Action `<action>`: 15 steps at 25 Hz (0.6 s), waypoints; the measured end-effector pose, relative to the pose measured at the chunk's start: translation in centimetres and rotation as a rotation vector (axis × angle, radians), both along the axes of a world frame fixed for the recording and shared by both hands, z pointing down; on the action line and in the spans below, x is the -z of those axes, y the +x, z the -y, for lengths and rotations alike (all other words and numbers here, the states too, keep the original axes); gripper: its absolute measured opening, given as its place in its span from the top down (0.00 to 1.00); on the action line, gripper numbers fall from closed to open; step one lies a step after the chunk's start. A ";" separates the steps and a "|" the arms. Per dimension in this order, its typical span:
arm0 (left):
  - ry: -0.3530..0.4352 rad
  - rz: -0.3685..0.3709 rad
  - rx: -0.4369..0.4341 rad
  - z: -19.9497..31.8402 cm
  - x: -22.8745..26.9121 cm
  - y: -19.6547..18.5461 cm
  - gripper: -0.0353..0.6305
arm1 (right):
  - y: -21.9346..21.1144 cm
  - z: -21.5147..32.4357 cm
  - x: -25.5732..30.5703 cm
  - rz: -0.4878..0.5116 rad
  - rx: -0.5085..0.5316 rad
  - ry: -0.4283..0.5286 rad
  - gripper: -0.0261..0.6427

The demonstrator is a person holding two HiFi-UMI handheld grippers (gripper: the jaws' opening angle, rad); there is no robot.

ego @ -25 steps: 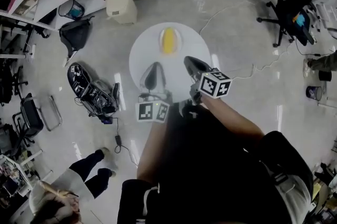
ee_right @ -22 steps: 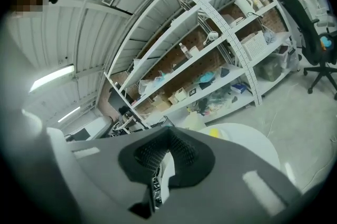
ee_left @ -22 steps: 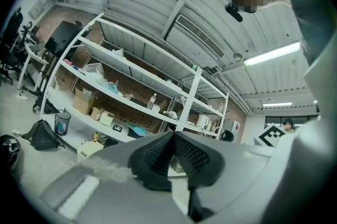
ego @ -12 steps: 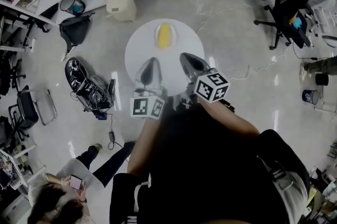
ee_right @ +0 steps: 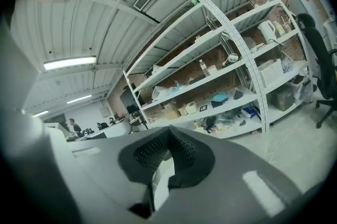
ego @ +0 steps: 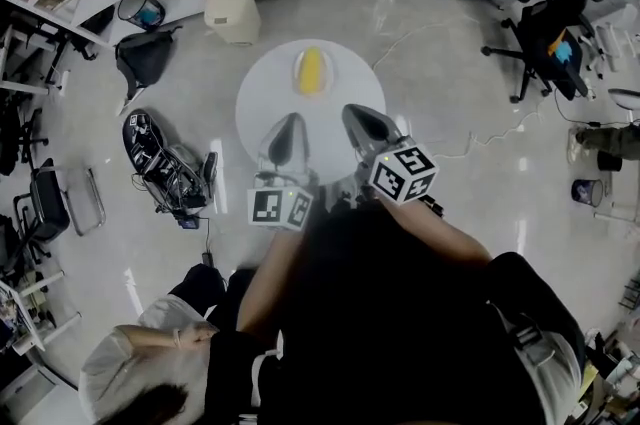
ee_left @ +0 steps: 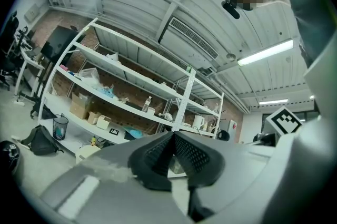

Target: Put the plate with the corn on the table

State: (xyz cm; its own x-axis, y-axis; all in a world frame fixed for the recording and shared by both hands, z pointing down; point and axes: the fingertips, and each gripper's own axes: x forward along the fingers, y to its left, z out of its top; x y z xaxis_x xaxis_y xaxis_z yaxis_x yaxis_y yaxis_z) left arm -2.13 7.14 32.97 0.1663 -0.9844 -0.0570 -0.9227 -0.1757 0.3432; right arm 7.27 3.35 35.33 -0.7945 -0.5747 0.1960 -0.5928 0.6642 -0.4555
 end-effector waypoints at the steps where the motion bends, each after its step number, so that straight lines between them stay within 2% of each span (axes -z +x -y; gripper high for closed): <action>1: 0.001 0.001 0.001 0.0 0.1 -0.1 0.94 | 0.0 0.0 0.1 -0.001 -0.001 0.006 0.95; 15: -0.007 -0.003 -0.002 -0.3 -0.3 0.2 0.94 | -0.1 -0.4 0.5 0.009 0.009 0.032 0.95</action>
